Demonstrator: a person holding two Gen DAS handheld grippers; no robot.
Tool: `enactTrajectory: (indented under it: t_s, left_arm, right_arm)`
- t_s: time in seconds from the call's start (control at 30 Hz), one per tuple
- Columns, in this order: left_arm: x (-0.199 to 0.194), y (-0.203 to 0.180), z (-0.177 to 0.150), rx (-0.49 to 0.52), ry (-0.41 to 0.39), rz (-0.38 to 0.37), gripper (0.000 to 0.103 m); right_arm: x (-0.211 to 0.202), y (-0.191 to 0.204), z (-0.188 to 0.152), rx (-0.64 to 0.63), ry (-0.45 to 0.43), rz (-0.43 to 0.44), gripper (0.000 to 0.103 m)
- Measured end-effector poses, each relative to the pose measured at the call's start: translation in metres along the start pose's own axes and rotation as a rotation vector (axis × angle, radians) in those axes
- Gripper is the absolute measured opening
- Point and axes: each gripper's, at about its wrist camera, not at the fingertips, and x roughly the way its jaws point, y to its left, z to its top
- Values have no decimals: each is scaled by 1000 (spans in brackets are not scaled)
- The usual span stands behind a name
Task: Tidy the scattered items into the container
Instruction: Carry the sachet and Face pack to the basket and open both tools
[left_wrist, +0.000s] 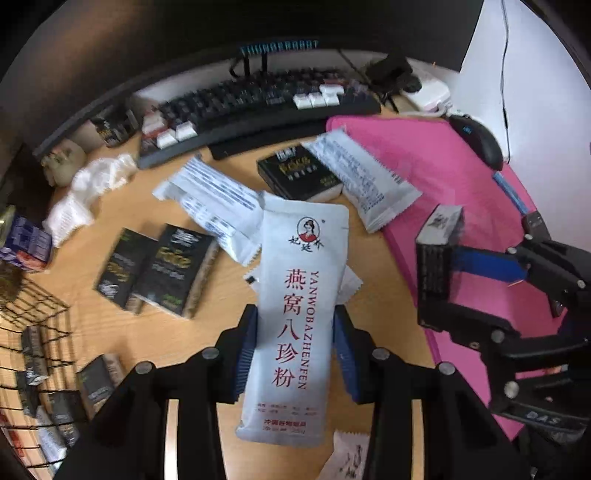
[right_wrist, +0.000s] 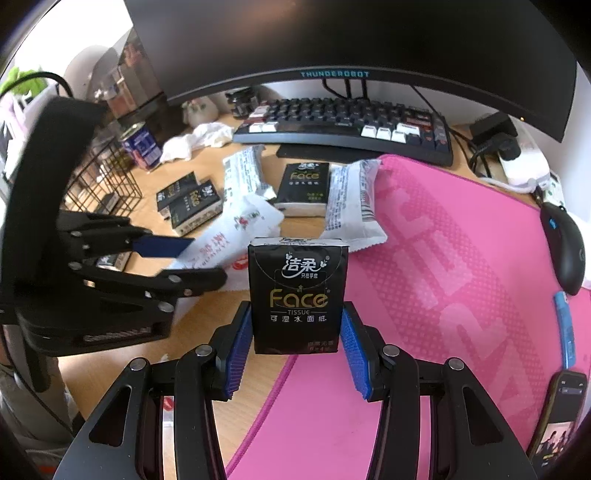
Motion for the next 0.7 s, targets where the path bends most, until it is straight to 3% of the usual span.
enactTrajectory:
  t_s: [0.17,0.33,0.53,0.7]
  left_arm:
    - [-55,17,-11,-23,-102,44,45]
    - [-116,54,-32,-90,-195,103,45]
    - [-173,133,-83,-259,-260,219,45]
    - [-192,202,-134,-425,-255,293,45]
  right_arm:
    - [-18,22,12,-33,-38,18,47]
    - [-33,77,35,-131,-81,77,47]
    - [-37,187,67,-309,-121,207,47]
    - [-22,286,87,-460,-108,300,47]
